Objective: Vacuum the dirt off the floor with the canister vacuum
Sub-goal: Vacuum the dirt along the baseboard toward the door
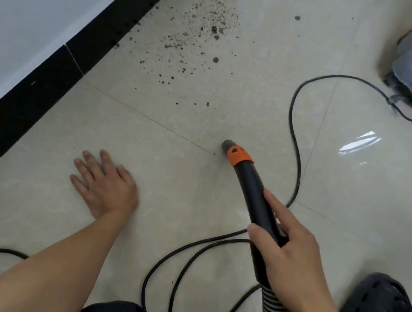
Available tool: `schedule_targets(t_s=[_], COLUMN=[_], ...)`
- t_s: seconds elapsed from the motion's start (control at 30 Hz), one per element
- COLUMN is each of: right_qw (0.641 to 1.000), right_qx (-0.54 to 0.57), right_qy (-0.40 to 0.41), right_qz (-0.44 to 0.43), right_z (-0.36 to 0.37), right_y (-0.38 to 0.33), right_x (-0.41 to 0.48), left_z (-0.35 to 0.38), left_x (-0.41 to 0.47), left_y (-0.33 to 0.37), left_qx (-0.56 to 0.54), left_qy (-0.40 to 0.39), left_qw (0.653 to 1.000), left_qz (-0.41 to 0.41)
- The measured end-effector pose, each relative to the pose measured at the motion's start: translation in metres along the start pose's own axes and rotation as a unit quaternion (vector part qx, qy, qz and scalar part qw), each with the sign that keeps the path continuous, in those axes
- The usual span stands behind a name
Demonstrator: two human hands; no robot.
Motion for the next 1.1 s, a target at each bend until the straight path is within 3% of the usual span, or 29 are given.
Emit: schedule_targets(t_s=[0.13,0.23,0.43,0.6,0.8,1.1], right_qw=[0.997,0.995,0.996,0.994,1.000,0.993], right_qx=[-0.035,-0.059,0.000,0.006,0.007,0.040], right_qy=[-0.066,-0.068,-0.089,-0.111,-0.012,-0.110], right_qz=[-0.022,-0.038,-0.001,-0.018,0.012,0.033], right_z=[0.013,0.020,0.005,0.036,0.004,0.021], right_y=[-0.037,-0.056,-0.060,-0.072,-0.072,-0.104], right_x=[0.015,0.038,0.043,0.058,0.090,0.119], left_z=[-0.001,-0.001,-0.001,-0.001,0.000,0.001], left_x=[-0.001,0.000,0.001,0.000,0.002,0.003], left_y=[0.002,0.002,0.002,0.001,0.002,0.003], left_qx=[-0.004,0.000,0.018,0.025,0.031,0.036], left_qy=[-0.008,-0.016,-0.025,-0.027,-0.027,-0.035], left_qw=[1.000,1.000,1.000,0.999,0.999,0.999], left_qz=[0.001,-0.001,-0.002,-0.003,-0.005,-0.008])
Point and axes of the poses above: each hand's wrist, its own x-axis towards the middle knuckle, its own z-axis out of the palm, y = z × x, the point moved 3 cm from there along x, towards the middle knuckle, and after that the axes turned 8 degrees about y, right-handed, at the moved point
